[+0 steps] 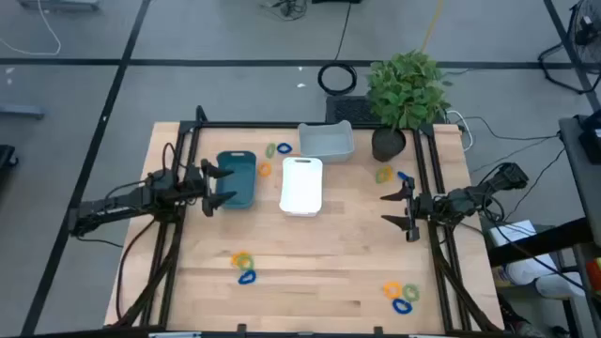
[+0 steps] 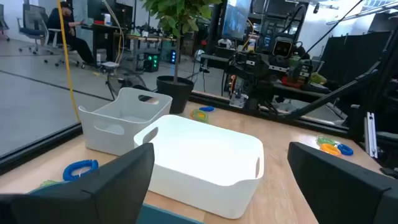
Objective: Sort spring keychains
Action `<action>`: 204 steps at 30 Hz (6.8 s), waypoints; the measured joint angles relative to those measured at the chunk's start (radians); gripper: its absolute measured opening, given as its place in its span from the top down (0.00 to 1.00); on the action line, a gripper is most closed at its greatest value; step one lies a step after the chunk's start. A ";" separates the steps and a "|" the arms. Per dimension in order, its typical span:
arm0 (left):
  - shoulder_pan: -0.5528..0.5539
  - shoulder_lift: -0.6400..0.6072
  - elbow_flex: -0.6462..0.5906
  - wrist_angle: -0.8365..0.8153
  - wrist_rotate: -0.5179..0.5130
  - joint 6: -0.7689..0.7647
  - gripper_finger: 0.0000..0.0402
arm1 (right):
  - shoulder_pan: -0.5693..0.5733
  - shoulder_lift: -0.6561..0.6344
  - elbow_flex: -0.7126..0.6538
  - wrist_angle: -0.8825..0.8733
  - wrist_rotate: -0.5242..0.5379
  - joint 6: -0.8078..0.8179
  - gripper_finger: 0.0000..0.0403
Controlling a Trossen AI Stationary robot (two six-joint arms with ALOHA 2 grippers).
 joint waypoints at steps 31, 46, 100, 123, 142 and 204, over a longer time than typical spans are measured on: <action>0.000 0.000 0.000 0.000 0.000 0.000 0.06 | 0.000 0.000 0.000 0.000 -0.003 0.037 0.40; 0.000 0.000 0.000 0.000 0.000 0.000 0.06 | 0.000 0.050 0.073 -0.031 0.107 0.075 0.40; 0.000 0.000 0.000 0.000 0.000 0.000 0.06 | 0.002 1.128 1.313 -1.532 -0.319 0.659 0.40; 0.000 0.000 0.000 0.000 0.000 0.000 0.06 | 0.236 1.279 1.314 -1.476 -0.432 0.898 0.43; 0.000 0.000 0.000 0.000 0.000 0.000 0.06 | 0.475 1.496 1.314 -1.271 -0.474 1.192 0.45; 0.000 0.000 0.000 0.000 0.000 0.000 0.06 | 0.435 1.683 0.924 -0.874 -0.420 0.998 0.58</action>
